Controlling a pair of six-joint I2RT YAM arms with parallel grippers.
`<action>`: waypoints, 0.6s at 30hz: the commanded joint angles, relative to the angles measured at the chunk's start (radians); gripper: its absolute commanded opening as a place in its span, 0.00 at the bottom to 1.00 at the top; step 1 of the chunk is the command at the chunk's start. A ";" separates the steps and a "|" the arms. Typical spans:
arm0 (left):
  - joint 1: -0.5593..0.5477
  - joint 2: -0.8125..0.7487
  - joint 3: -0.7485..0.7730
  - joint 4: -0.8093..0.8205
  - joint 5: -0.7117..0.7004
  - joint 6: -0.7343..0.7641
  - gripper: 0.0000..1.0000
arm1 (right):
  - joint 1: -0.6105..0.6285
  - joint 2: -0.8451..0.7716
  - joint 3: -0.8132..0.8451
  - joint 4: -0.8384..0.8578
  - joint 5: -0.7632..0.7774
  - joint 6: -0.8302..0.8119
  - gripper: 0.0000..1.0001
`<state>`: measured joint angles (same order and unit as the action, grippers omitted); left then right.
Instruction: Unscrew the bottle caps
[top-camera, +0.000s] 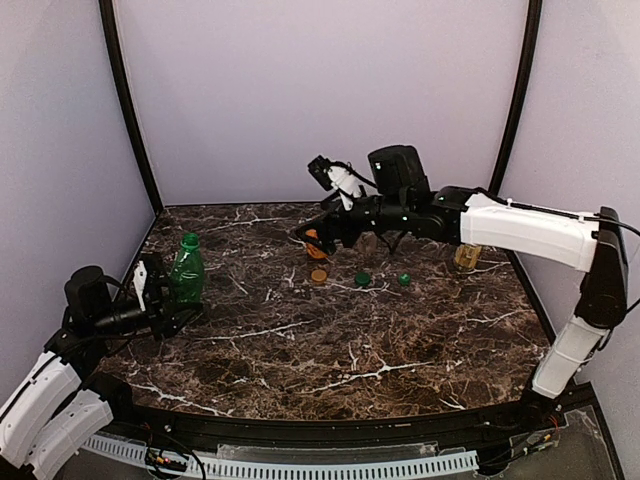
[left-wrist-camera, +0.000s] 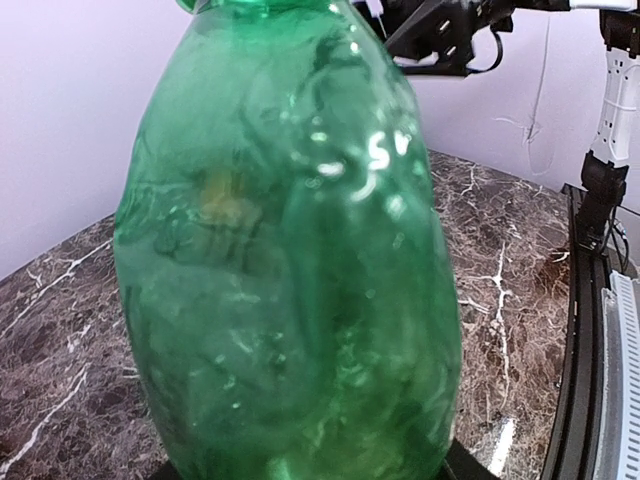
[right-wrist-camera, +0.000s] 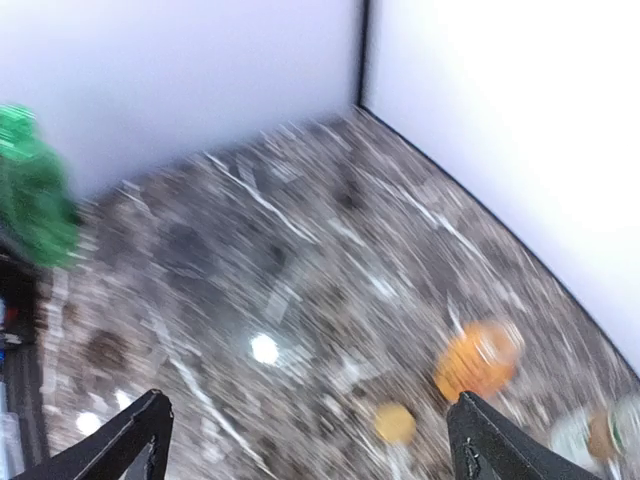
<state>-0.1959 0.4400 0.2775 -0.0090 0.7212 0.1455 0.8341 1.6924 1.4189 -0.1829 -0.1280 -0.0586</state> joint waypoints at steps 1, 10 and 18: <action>0.008 -0.022 -0.019 0.022 0.086 0.040 0.01 | 0.105 0.009 0.031 0.364 -0.482 -0.007 0.95; 0.008 -0.030 -0.021 0.024 0.116 0.045 0.01 | 0.262 0.306 0.345 0.546 -0.589 0.135 0.90; 0.010 -0.039 -0.023 0.032 0.117 0.042 0.01 | 0.295 0.473 0.482 0.586 -0.594 0.306 0.83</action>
<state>-0.1932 0.4084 0.2756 -0.0040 0.8204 0.1818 1.1233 2.1170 1.8164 0.3382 -0.6827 0.1276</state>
